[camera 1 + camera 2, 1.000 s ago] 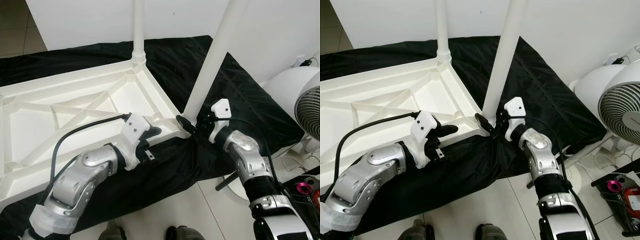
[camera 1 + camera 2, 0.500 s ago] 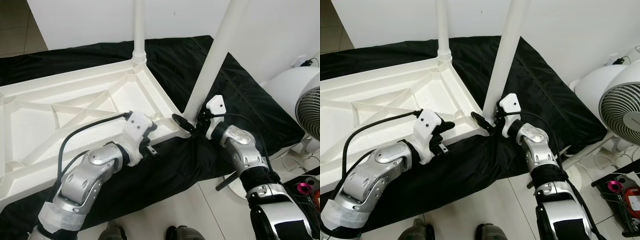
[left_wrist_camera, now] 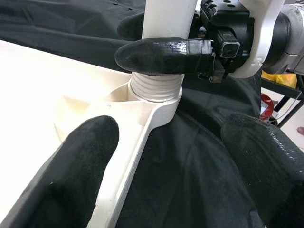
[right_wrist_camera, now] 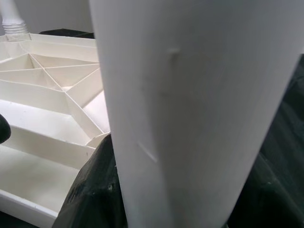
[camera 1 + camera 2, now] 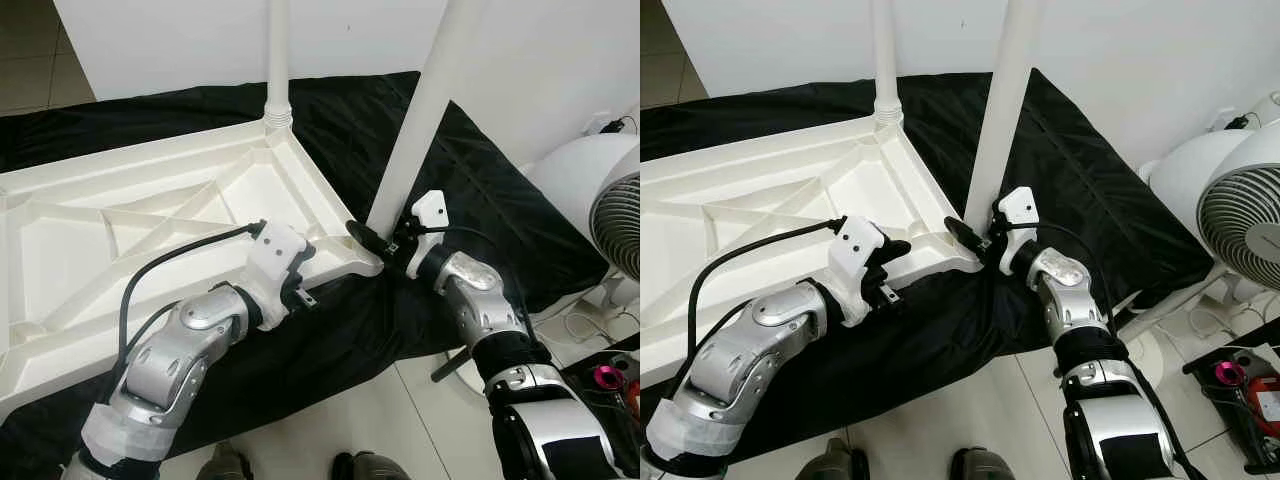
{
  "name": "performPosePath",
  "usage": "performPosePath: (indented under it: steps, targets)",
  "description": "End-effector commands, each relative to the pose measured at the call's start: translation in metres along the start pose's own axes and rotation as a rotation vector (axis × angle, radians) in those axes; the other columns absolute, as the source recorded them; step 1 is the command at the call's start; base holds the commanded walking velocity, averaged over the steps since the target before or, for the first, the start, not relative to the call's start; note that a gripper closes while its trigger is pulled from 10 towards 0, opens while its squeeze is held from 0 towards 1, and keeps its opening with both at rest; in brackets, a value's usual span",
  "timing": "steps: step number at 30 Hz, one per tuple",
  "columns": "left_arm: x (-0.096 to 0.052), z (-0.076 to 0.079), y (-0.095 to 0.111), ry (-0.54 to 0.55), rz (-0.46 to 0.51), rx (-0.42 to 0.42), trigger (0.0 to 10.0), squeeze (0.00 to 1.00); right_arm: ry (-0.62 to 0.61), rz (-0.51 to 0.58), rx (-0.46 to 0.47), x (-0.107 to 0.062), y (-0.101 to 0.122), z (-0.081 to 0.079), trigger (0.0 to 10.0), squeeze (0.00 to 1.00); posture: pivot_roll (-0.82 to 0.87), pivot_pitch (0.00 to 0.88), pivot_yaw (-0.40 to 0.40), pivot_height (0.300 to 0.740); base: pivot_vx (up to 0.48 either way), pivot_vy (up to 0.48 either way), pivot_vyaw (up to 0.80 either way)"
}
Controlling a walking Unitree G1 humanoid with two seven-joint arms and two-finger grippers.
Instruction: Building children table
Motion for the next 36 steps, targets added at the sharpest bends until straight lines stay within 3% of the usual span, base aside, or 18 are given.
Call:
performPosePath:
  steps: [1, 9, 14, 16, 18, 20, 22, 24, 25, 27, 31, 36]
  targets:
    - [-0.001, 0.001, 0.002, -0.004, -0.001, 0.004, 10.0, 0.0, 0.003, -0.045, 0.054, -0.001, -0.015, -0.008, 10.0, 0.0, -0.04, 0.093, -0.016, 0.74, 0.0, 0.0, 0.0]
    - [-0.002, 0.001, 0.002, -0.001, -0.001, 0.001, 10.0, 0.0, -0.066, -0.053, 0.111, 0.003, -0.021, -0.012, 10.0, 0.0, -0.04, 0.096, -0.021, 0.74, 0.0, 0.0, 0.0]
    - [-0.002, 0.005, 0.0, -0.005, 0.001, -0.011, 10.0, 0.0, -0.258, -0.1, 0.064, 0.008, -0.025, -0.009, 10.0, 0.0, -0.05, 0.098, -0.036, 0.74, 0.0, 0.0, 0.0]
    - [-0.002, 0.005, 0.0, -0.005, 0.001, -0.011, 10.0, 0.0, -0.258, -0.1, 0.064, 0.008, -0.025, -0.009, 10.0, 0.0, -0.05, 0.098, -0.036, 0.74, 0.0, 0.0, 0.0]
    - [-0.001, 0.004, 0.0, -0.002, 0.002, -0.016, 10.0, 0.0, -0.401, -0.104, 0.067, 0.011, -0.021, -0.009, 10.0, 0.0, -0.05, 0.093, -0.044, 0.74, 0.0, 0.0, 0.0]
    - [-0.001, 0.004, 0.0, -0.002, 0.002, -0.016, 10.0, 0.0, -0.401, -0.104, 0.067, 0.011, -0.021, -0.009, 10.0, 0.0, -0.05, 0.093, -0.044, 0.74, 0.0, 0.0, 0.0]
    - [-0.001, 0.003, -0.001, 0.002, 0.003, -0.014, 10.0, 0.0, -0.559, -0.102, 0.114, 0.01, -0.021, -0.011, 10.0, 0.0, -0.05, 0.086, -0.048, 0.74, 0.0, 0.0, 0.0]
    - [-0.001, 0.003, 0.0, 0.003, 0.005, -0.012, 10.0, 0.0, -0.626, -0.094, 0.152, 0.009, -0.022, -0.02, 10.0, 0.0, -0.04, 0.081, -0.049, 0.74, 0.0, 0.0, 0.0]
    - [-0.001, 0.002, 0.0, 0.003, 0.006, -0.011, 10.0, 0.0, -0.639, -0.077, 0.194, 0.012, -0.022, -0.031, 10.0, 0.0, -0.04, 0.077, -0.049, 0.74, 0.0, 0.0, 0.0]
    - [-0.001, 0.002, 0.0, 0.003, 0.006, -0.011, 10.0, 0.0, -0.639, -0.077, 0.194, 0.012, -0.022, -0.031, 10.0, 0.0, -0.04, 0.077, -0.049, 0.74, 0.0, 0.0, 0.0]
    - [-0.001, 0.002, 0.001, 0.002, 0.007, -0.011, 10.0, 0.0, -0.566, -0.044, 0.219, 0.021, -0.014, -0.05, 10.0, 0.0, -0.05, 0.072, -0.046, 0.74, 0.0, 0.0, 0.0]
    - [-0.001, 0.002, 0.001, -0.001, 0.007, -0.008, 10.0, 0.0, -0.547, -0.019, 0.22, 0.022, -0.008, -0.052, 10.0, 0.0, -0.05, 0.068, -0.047, 0.74, 0.0, 0.0, 0.0]
Point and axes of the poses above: a point about 5 cm out from each wrist's last joint towards the gripper, its own x axis pointing out of the wrist towards the gripper, its own y axis along the axis of the wrist's last joint, z = x × y, the point moved 4 cm from there along x, pointing out of the wrist towards the gripper, and after that the axes turned 3 degrees about -x, right-handed, at the moved point
